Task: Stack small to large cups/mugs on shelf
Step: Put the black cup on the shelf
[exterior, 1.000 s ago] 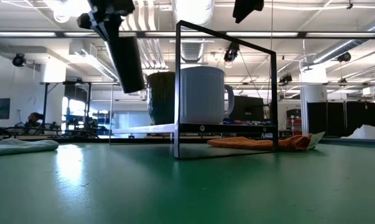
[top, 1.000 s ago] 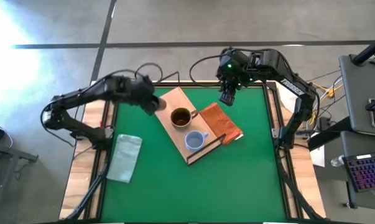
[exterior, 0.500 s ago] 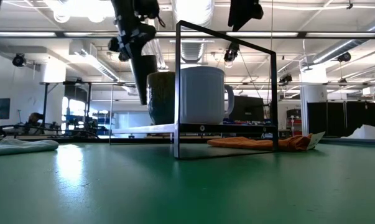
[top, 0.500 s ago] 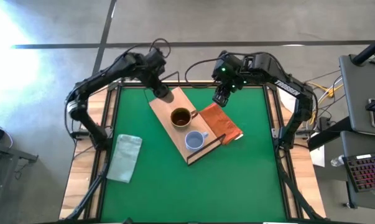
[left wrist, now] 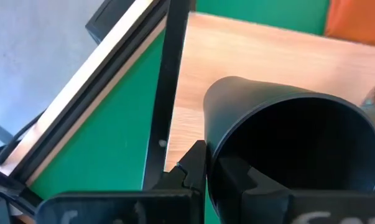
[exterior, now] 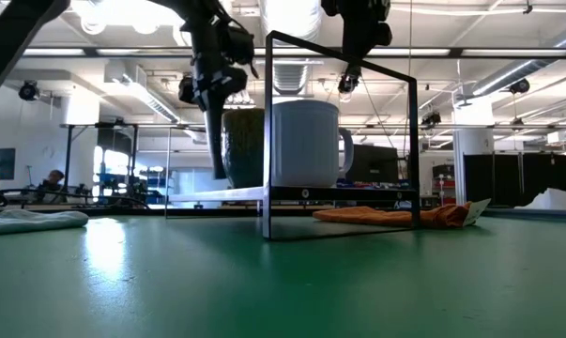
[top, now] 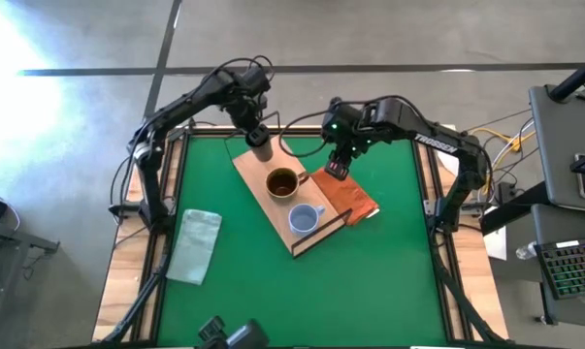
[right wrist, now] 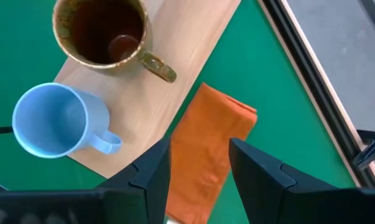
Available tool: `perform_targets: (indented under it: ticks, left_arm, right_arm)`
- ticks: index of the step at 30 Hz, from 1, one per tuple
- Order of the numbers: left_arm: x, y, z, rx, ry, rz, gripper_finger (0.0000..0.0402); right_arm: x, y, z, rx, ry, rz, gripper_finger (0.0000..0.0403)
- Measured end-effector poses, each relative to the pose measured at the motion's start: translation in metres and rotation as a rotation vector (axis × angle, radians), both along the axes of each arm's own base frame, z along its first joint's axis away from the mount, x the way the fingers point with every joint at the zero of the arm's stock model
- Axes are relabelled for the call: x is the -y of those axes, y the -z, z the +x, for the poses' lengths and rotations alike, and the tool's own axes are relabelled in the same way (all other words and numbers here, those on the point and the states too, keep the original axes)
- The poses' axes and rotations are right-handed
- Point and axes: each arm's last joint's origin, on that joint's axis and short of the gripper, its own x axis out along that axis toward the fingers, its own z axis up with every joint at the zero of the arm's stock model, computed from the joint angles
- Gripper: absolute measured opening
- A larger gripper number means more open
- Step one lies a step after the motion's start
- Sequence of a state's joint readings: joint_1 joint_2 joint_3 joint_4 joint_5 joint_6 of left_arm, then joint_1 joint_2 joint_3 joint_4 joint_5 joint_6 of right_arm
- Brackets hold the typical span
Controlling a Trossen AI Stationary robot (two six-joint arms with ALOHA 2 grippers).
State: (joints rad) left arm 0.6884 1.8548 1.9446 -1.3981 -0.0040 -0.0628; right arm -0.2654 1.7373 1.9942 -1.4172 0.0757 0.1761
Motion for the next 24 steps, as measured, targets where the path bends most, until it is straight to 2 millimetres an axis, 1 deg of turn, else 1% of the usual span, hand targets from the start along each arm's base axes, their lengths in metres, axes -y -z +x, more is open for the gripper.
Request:
perform_targets:
  ticks: [4, 12, 24]
  left_arm:
    - [-0.004, 0.012, 0.004, -0.042, 0.008, -0.031, 0.0000]
    - [-0.008, 0.022, 0.010, -0.059, 0.018, -0.042, 0.0000]
    - [-0.010, 0.025, 0.012, -0.044, 0.021, -0.035, 0.0000]
  right_arm:
    - [-0.001, 0.001, 0.002, 0.009, -0.006, -0.003, 0.0155]
    - [-0.001, 0.001, 0.003, 0.012, -0.015, -0.009, 0.0155]
    - [-0.001, 0.000, 0.005, 0.034, -0.022, -0.018, 0.0155]
